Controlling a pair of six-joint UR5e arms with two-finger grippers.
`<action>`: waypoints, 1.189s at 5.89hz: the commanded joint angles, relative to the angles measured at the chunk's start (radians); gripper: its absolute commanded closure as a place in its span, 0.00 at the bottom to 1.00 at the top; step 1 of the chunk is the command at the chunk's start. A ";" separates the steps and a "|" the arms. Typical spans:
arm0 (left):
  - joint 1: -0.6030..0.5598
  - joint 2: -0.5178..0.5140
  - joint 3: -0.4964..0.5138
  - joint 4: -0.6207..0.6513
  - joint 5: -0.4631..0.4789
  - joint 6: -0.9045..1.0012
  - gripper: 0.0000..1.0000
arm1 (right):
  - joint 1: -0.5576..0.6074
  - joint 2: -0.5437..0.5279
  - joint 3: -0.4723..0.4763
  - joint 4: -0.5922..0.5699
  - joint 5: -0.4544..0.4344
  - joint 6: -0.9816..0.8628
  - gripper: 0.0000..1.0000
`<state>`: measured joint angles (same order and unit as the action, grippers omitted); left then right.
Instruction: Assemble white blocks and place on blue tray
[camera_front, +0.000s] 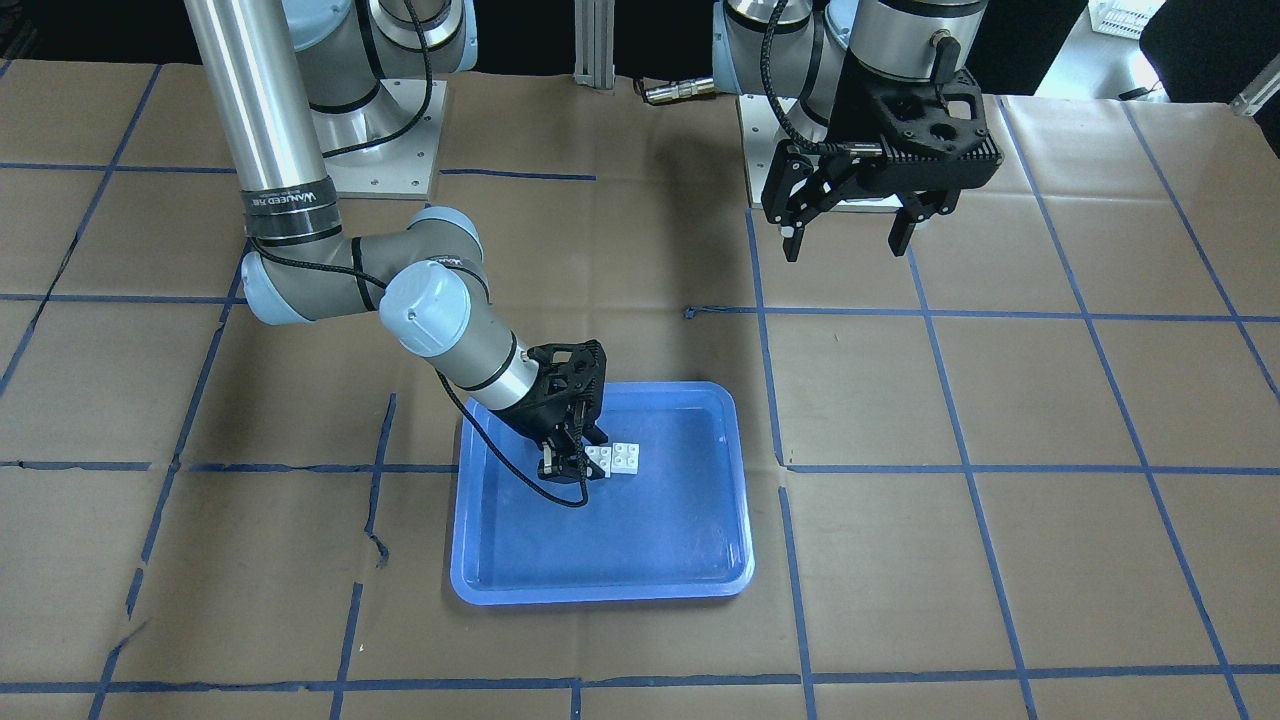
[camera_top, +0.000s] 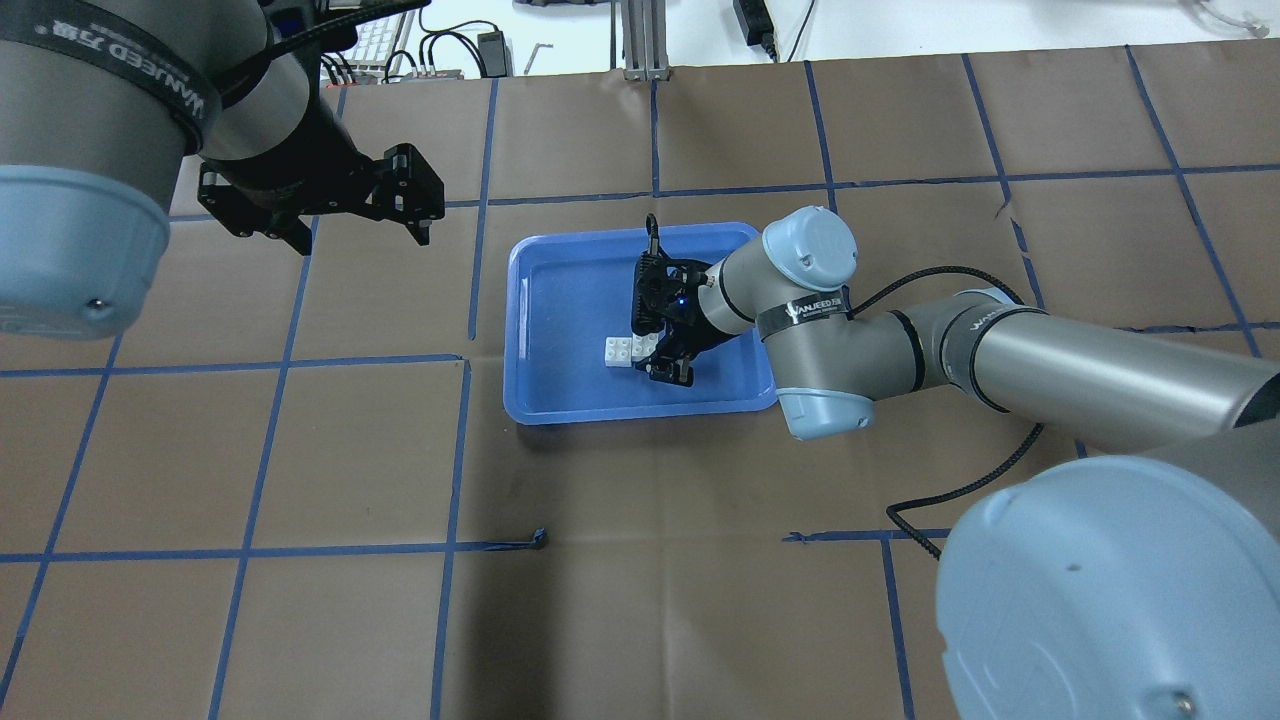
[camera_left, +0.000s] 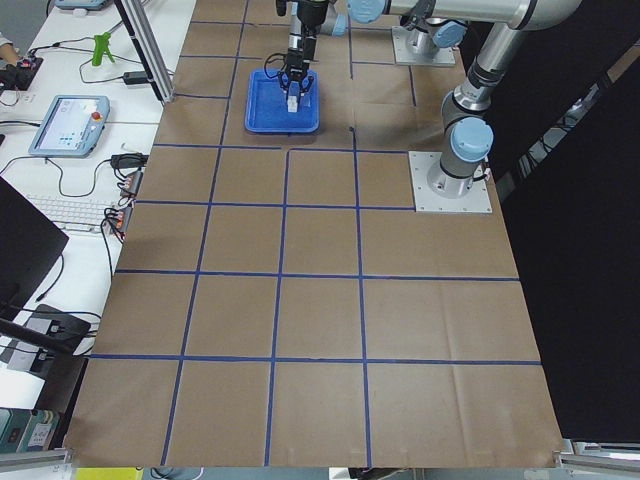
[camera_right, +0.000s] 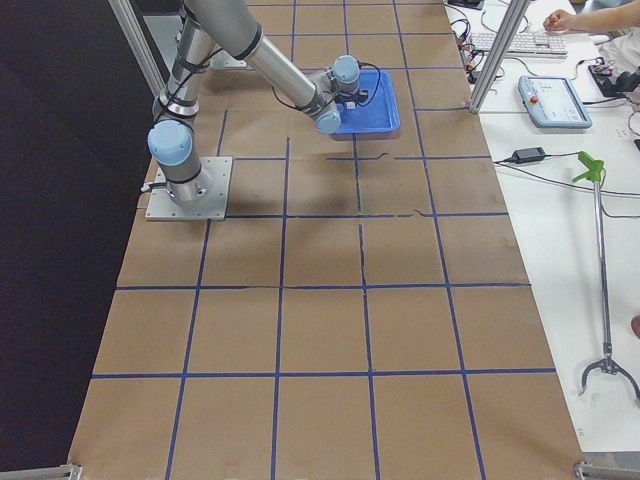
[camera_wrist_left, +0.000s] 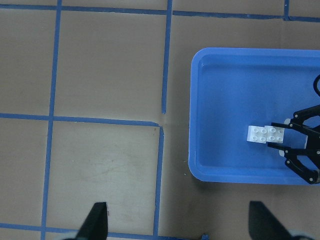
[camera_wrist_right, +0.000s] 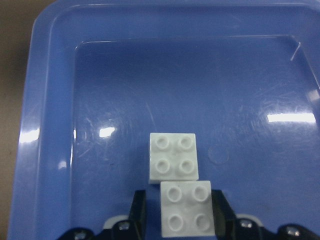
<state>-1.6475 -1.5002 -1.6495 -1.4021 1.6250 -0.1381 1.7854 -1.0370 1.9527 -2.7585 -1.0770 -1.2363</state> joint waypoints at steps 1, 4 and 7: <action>0.000 0.000 0.001 0.000 0.001 0.000 0.01 | 0.000 0.000 0.000 0.003 0.000 0.000 0.46; 0.000 0.000 0.001 0.002 0.001 -0.002 0.01 | 0.000 0.000 0.000 0.007 0.000 0.001 0.32; 0.000 0.000 0.001 0.002 0.001 0.000 0.01 | -0.001 -0.038 -0.043 0.010 -0.017 0.114 0.00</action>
<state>-1.6475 -1.5003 -1.6490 -1.4005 1.6260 -0.1391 1.7853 -1.0572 1.9291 -2.7519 -1.0855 -1.1689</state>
